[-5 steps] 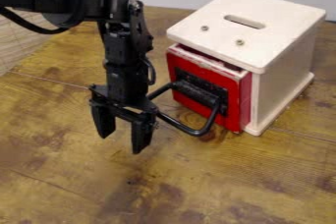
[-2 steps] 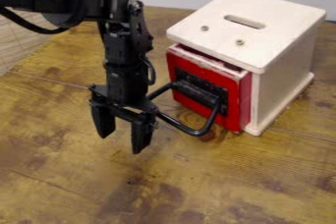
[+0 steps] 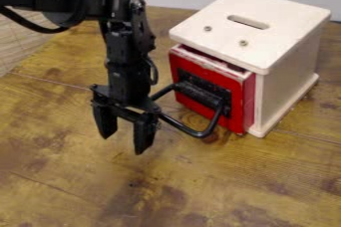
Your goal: Close the drawer
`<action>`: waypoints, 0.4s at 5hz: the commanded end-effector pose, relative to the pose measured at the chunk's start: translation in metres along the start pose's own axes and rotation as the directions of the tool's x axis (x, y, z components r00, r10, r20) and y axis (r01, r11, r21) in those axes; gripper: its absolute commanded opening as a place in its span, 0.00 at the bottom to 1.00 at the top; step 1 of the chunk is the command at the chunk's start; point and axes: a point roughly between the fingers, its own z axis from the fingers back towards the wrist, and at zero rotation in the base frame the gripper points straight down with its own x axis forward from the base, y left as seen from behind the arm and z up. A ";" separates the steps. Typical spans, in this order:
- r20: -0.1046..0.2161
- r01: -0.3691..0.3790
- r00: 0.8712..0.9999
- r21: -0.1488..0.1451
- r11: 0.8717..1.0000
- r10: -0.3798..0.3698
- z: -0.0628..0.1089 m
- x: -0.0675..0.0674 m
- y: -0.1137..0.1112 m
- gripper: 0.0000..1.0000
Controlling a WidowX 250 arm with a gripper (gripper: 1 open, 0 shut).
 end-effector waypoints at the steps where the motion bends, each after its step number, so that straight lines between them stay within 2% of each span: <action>1: 0.109 -0.023 0.994 0.010 1.000 0.021 0.037 0.003 0.009 1.00; 2: 0.112 -0.023 0.993 0.008 1.000 0.022 0.038 0.003 0.009 1.00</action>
